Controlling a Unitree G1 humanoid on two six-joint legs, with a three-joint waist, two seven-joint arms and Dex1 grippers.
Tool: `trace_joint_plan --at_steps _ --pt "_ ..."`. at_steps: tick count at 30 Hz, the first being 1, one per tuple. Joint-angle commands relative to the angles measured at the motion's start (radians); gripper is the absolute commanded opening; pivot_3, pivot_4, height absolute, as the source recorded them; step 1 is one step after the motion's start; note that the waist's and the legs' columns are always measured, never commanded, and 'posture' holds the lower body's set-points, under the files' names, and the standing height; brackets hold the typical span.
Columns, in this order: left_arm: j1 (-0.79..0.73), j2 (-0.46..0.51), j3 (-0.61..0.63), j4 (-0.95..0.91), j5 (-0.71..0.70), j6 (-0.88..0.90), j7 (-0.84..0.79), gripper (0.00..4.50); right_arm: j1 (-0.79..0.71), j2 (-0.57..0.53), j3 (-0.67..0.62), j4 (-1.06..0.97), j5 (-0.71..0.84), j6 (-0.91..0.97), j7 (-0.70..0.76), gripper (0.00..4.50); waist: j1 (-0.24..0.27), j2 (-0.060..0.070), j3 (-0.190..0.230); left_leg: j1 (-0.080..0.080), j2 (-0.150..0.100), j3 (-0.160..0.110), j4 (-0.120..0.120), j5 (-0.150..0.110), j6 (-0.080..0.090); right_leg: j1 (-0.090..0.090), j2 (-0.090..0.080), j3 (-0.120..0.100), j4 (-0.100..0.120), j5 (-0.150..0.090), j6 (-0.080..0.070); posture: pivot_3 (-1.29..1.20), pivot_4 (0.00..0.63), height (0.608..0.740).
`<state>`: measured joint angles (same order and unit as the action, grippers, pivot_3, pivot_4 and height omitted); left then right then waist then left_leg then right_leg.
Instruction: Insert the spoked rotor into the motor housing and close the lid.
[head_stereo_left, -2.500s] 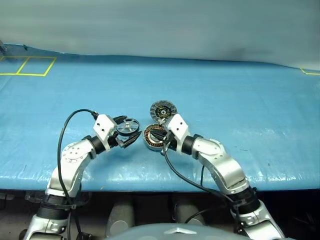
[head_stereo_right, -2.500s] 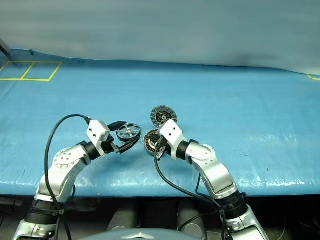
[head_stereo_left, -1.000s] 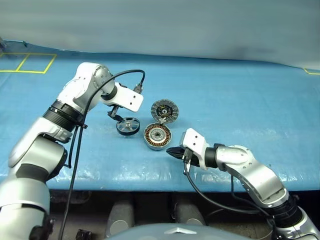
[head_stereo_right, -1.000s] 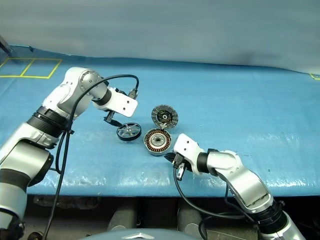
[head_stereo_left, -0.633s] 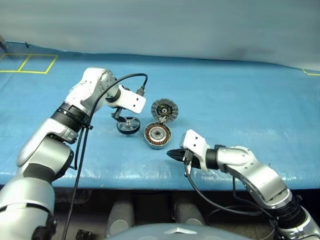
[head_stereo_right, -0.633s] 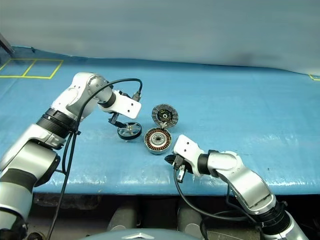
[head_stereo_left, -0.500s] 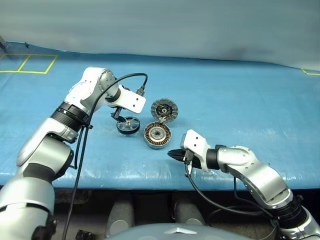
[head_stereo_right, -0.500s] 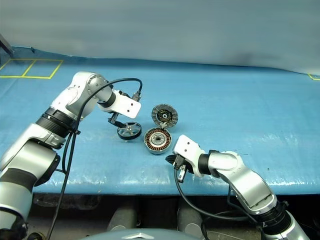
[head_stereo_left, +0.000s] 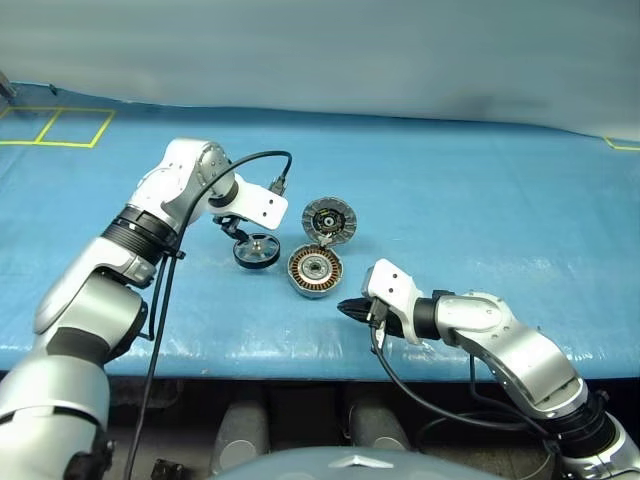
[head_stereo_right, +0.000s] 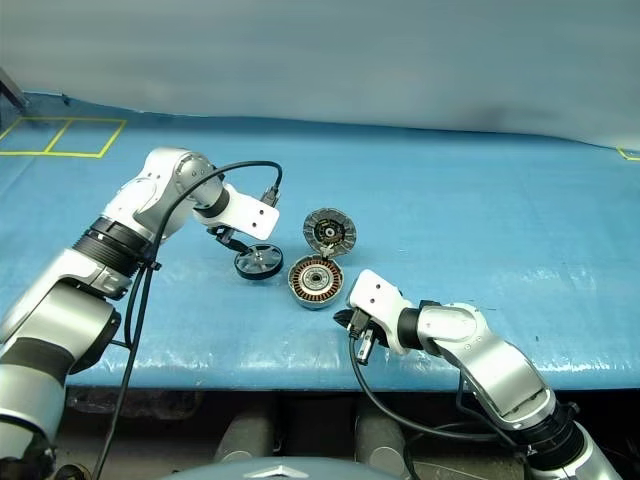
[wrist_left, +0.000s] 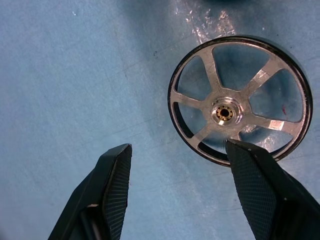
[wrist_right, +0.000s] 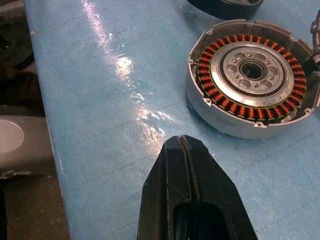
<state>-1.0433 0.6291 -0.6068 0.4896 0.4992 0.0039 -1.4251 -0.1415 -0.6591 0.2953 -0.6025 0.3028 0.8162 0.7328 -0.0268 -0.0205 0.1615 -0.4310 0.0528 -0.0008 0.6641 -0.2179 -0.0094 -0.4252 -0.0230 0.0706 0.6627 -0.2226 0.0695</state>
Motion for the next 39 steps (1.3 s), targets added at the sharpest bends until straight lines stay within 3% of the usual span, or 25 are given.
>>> trace_joint_plan --at_steps 1,32,35,39 --pt "0.01 0.015 0.0 -0.042 0.001 -0.01 -0.036 3.23 -0.002 -0.006 -0.022 -0.04 0.012 -0.001 -0.007 0.0 0.0 0.0 0.0 0.0 0.0 0.0 0.0 0.0 0.0 0.0 0.0 0.0 0.0 0.0 0.0 0.0 0.15 0.74" --pt "0.097 0.005 -0.017 -0.066 0.052 -0.045 -0.073 3.23 -0.014 0.009 -0.01 -0.036 0.003 -0.012 -0.041 0.0 0.001 0.0 0.0 0.001 0.0 0.0 0.001 0.0 0.0 0.001 0.0 0.0 0.001 0.0 0.0 0.0 0.15 0.74" --pt "0.097 0.001 -0.016 -0.058 0.054 -0.052 -0.062 2.66 -0.013 0.009 -0.008 -0.038 0.001 -0.014 -0.044 0.0 0.003 0.0 0.0 0.001 0.0 0.0 0.002 0.0 0.0 0.001 0.0 0.0 0.002 0.0 0.0 0.0 0.15 0.74" --pt "0.096 0.0 -0.016 -0.052 0.053 -0.059 -0.055 1.32 -0.009 0.009 -0.008 -0.037 0.0 -0.018 -0.045 0.0 0.003 0.0 0.0 0.001 0.0 0.0 0.003 0.0 0.0 0.001 0.0 0.0 0.001 0.0 0.0 0.0 0.15 0.74"
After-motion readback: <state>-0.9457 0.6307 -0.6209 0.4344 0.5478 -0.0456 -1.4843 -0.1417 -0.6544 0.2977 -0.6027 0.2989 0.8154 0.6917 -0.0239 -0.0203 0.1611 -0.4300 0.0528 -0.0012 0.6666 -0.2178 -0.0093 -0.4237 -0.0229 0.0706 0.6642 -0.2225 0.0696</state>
